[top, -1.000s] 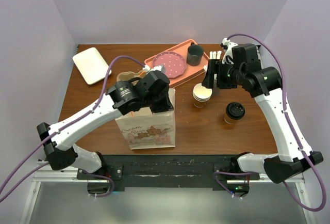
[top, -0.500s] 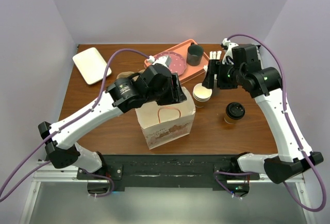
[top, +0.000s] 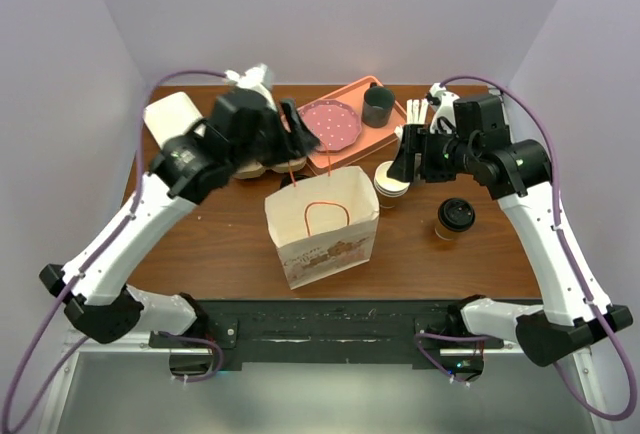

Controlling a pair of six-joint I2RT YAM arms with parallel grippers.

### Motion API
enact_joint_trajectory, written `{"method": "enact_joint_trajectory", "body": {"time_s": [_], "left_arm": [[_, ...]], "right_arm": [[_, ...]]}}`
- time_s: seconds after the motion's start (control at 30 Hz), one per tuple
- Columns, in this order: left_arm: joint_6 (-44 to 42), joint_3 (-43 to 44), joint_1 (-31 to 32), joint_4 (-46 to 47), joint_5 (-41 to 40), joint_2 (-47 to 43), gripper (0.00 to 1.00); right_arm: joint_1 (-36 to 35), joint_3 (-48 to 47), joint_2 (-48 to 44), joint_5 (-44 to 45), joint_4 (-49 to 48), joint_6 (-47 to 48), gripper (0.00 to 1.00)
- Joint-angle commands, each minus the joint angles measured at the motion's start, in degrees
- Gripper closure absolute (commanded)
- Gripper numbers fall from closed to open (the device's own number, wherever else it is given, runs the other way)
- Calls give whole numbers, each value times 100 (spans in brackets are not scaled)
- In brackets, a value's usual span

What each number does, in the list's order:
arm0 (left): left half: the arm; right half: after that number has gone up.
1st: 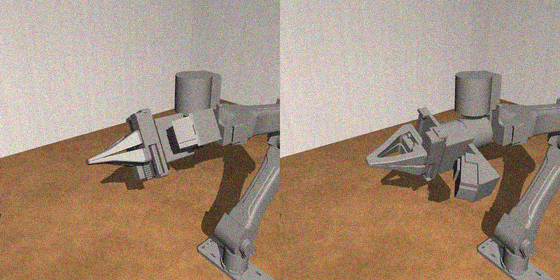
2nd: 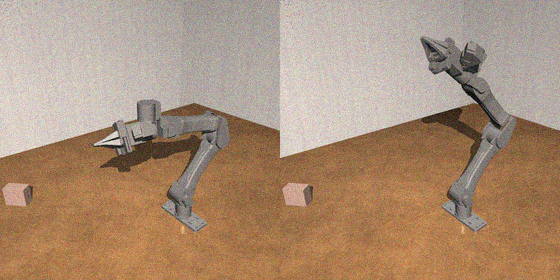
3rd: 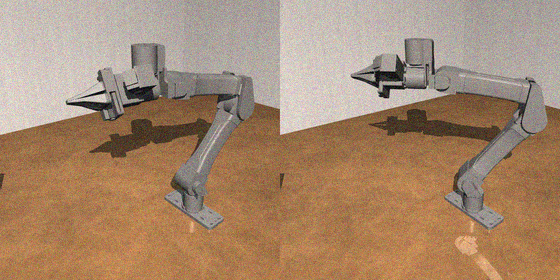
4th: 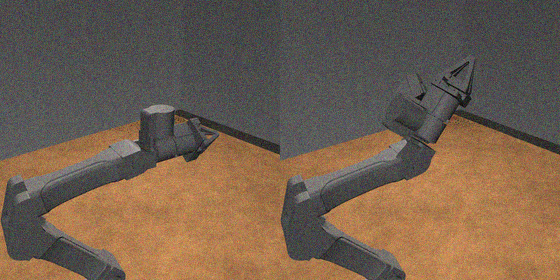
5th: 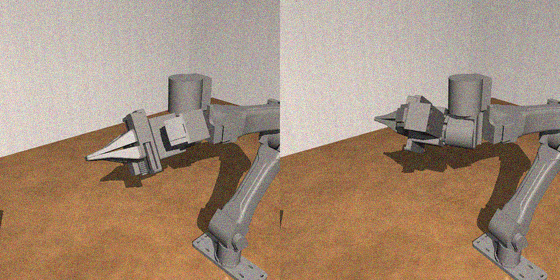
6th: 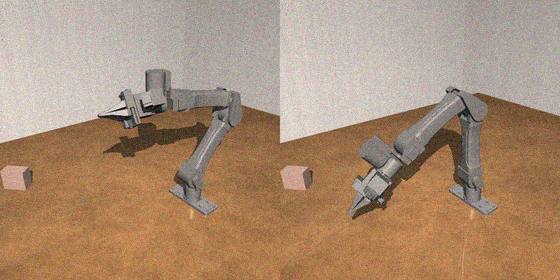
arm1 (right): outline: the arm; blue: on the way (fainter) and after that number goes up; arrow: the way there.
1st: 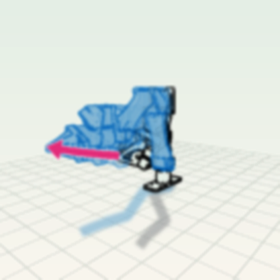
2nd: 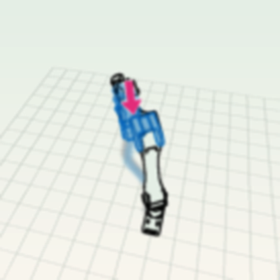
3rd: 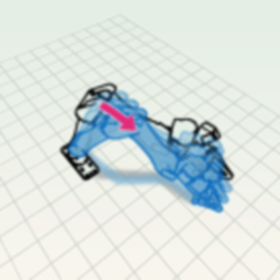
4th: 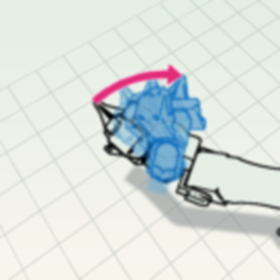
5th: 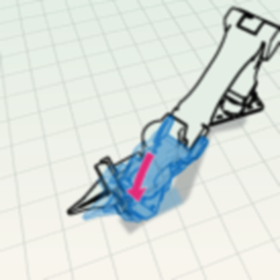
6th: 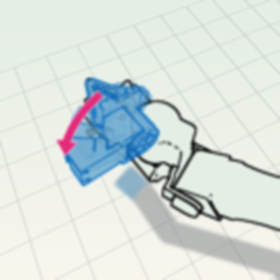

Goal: Pack the takeout coffee

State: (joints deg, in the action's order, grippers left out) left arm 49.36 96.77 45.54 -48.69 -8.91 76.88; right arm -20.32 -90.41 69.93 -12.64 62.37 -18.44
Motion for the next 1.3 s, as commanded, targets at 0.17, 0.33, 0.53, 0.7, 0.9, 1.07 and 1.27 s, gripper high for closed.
{"method": "enact_joint_trajectory", "body": {"time_s": [0.17, 0.33, 0.53, 0.7, 0.9, 1.07, 1.27], "left_arm": [[-2009, 1142, -1344, -527, -927, 739, 34], [-1905, 1371, -2330, -880, -1376, 1829, 33], [-1701, 1590, -2594, -476, -1114, 2822, 34], [-2238, 1556, -2655, -256, -849, 3464, 35], [-1808, 1371, -2708, 87, -894, 3711, 42], [-1509, 1318, -2708, -53, -964, 4001, 46], [-1639, 968, -2708, 113, -798, 4019, 47]], "right_arm": [[-25, -56, 20, -28, 170, -63, 29], [-25, -327, 301, 104, 565, -116, 29], [-16, -627, 486, 403, 970, -116, 30], [-25, -829, 636, 403, 1032, -362, 31], [-16, -961, 759, 500, 1172, -406, 32], [-16, -882, 724, 517, 1164, -415, 32], [-16, -803, 776, 500, 1050, -441, 32]]}}
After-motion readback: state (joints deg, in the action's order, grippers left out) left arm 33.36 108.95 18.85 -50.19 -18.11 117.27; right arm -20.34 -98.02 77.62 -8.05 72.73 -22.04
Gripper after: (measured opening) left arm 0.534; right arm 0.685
